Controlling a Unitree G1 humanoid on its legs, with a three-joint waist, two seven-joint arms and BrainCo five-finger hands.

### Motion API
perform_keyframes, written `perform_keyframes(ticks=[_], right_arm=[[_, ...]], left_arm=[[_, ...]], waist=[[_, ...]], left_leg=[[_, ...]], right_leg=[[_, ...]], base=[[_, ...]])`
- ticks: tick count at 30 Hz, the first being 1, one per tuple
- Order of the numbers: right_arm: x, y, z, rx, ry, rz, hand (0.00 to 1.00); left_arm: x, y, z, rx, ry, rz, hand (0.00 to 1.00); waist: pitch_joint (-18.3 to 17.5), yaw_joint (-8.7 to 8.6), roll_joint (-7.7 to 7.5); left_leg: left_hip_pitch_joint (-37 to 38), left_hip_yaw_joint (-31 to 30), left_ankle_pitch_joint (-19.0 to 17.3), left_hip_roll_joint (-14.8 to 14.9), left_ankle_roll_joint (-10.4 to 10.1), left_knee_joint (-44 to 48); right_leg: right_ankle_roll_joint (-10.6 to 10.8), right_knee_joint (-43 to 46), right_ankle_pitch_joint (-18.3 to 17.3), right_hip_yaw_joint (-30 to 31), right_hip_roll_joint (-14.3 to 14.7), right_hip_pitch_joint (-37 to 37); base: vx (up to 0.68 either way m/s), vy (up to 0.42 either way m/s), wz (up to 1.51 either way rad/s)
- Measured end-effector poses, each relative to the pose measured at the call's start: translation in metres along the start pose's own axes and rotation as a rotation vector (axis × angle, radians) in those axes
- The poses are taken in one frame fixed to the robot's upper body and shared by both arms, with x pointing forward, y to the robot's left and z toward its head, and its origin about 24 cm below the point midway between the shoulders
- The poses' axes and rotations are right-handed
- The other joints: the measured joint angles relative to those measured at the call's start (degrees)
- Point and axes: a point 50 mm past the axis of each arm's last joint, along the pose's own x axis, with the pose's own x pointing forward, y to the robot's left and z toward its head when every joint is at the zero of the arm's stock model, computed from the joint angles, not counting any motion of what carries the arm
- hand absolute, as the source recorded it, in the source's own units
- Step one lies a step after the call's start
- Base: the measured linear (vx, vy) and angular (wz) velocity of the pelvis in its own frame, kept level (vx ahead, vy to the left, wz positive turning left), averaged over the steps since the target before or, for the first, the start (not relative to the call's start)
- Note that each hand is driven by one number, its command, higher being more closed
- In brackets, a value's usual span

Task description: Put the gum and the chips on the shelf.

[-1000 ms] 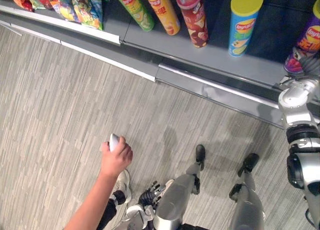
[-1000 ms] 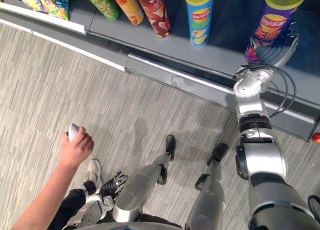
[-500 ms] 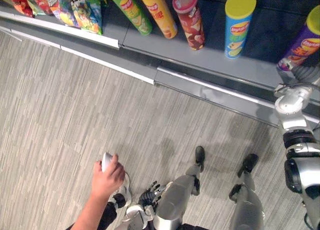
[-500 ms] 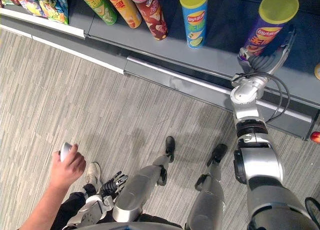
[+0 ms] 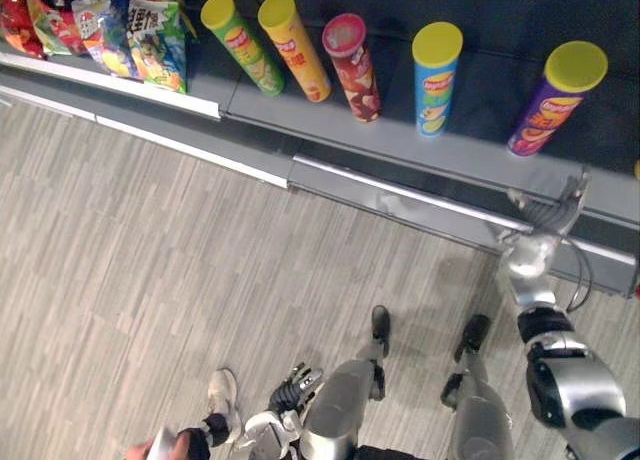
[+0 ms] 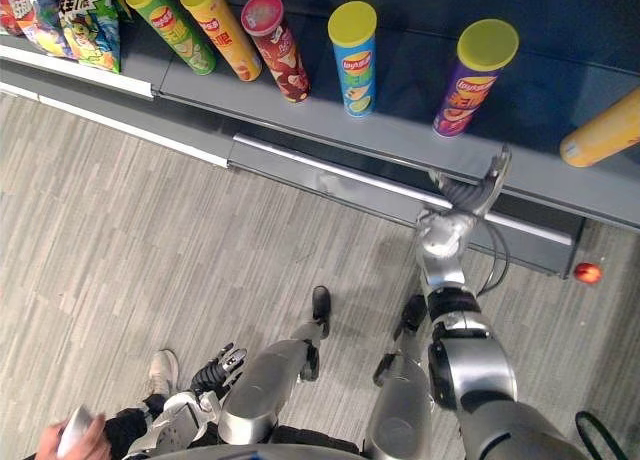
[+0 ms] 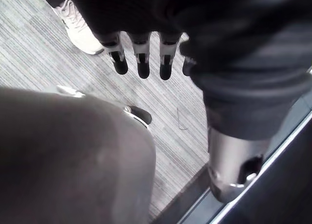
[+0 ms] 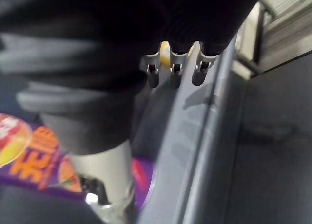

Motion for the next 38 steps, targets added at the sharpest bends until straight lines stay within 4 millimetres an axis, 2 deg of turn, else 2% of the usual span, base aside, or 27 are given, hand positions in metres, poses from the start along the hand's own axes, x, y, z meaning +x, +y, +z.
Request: perform_keyframes(ticks=[2,3,5,6,9,14,17,23,27,33,36,38], right_arm=[[-0.025,0.001,-0.022,-0.004,0.07,0.026,0.0],[-0.033,0.0,-0.028,-0.009,0.09,0.035,0.0],[-0.067,-0.005,-0.056,-0.056,0.175,0.079,0.0],[-0.075,-0.008,-0.064,-0.073,0.199,0.09,0.0],[-0.125,-0.028,-0.101,-0.176,0.324,0.165,0.0],[-0.174,-0.052,-0.128,-0.266,0.422,0.359,0.0],[-0.196,-0.066,-0.142,-0.32,0.489,0.477,0.0],[-0.23,-0.1,-0.171,-0.421,0.712,0.61,0.0],[-0.235,-0.105,-0.179,-0.432,0.793,0.632,0.0],[-0.238,-0.117,-0.192,-0.431,0.944,0.571,0.0],[-0.242,-0.132,-0.2,-0.364,1.096,0.433,0.0],[-0.249,-0.143,-0.204,-0.337,1.188,0.362,0.0]], left_arm=[[-0.003,0.007,-0.001,-0.024,-0.012,0.024,0.0],[-0.004,0.009,0.0,-0.03,-0.018,0.035,0.0],[-0.007,0.017,-0.001,-0.029,-0.029,0.085,0.0],[-0.008,0.02,-0.002,-0.026,-0.028,0.102,0.0],[-0.016,0.037,-0.013,-0.059,-0.006,0.214,0.0],[-0.026,0.059,-0.029,-0.034,0.084,0.383,0.0],[-0.031,0.065,-0.038,-0.028,0.133,0.426,0.0],[-0.034,0.068,-0.045,-0.078,0.157,0.409,0.0],[-0.034,0.067,-0.05,-0.104,0.174,0.395,0.0],[-0.033,0.064,-0.053,-0.131,0.155,0.416,0.0],[-0.034,0.065,-0.056,-0.134,0.158,0.457,0.0],[-0.035,0.066,-0.06,-0.151,0.171,0.475,0.0]], waist=[[0.5,-1.39,-1.47],[0.4,-1.69,-1.94],[-0.4,-2.49,-3.91],[-1.0,-2.68,-4.54],[-6.1,-3.37,-7.75],[-13.4,-4.62,-11.05],[-16.4,-5.74,-11.82],[-18.6,-6.79,-12.1],[-20.1,-7.61,-12.49],[-21.3,-7.57,-12.78],[-21.7,-7.65,-12.57],[-21.8,-8.37,-12.52]], left_leg=[[2.0,0.2,-0.4,0.3,-0.4,-0.1],[2.6,0.6,-0.5,0.4,-0.5,-0.2],[5.6,1.9,-0.9,0.6,-0.6,-1.2],[6.0,2.3,-1.2,0.6,-0.6,-1.2],[8.3,4.3,-2.4,1.0,-0.8,-1.9],[11.1,6.1,-3.8,1.6,-1.5,-2.8],[12.5,7.0,-4.6,1.9,-1.8,-2.9],[15.4,8.5,-5.9,2.0,-2.1,-2.9],[16.8,9.4,-6.3,1.8,-2.0,-3.0],[18.8,9.9,-6.8,1.8,-2.0,-3.0],[19.5,10.7,-6.9,1.9,-2.0,-3.0],[19.9,10.7,-6.9,1.9,-2.0,-3.0]], right_leg=[[0.0,-0.5,0.0,0.1,0.4,2.1],[0.0,-0.6,0.0,0.3,0.5,2.5],[0.1,-1.4,-0.1,1.1,0.8,4.8],[0.3,-1.5,-0.3,1.4,0.9,5.1],[0.2,-2.0,-1.0,2.7,1.3,6.4],[0.0,-2.0,-2.2,4.2,2.2,8.0],[0.0,-2.0,-2.9,5.0,2.6,9.1],[0.3,-2.0,-3.5,6.3,2.8,11.3],[0.4,-2.0,-3.5,7.0,2.7,12.2],[0.5,-2.0,-3.6,7.3,2.8,13.9],[0.5,-2.0,-3.6,8.1,2.9,14.2],[0.5,-2.1,-3.6,8.1,2.9,14.7]], base=[[0.09,-0.019,-0.08],[0.07,-0.011,-0.19],[0.06,-0.013,-0.26],[0.05,-0.013,-0.32],[0.06,-0.014,-0.25],[0.06,-0.021,-0.18],[0.04,-0.017,-0.16],[0.05,-0.007,-0.14],[0.02,-0.001,-0.1],[0.0,-0.004,-0.03],[-0.02,-0.012,-0.12],[-0.04,-0.017,-0.02]])
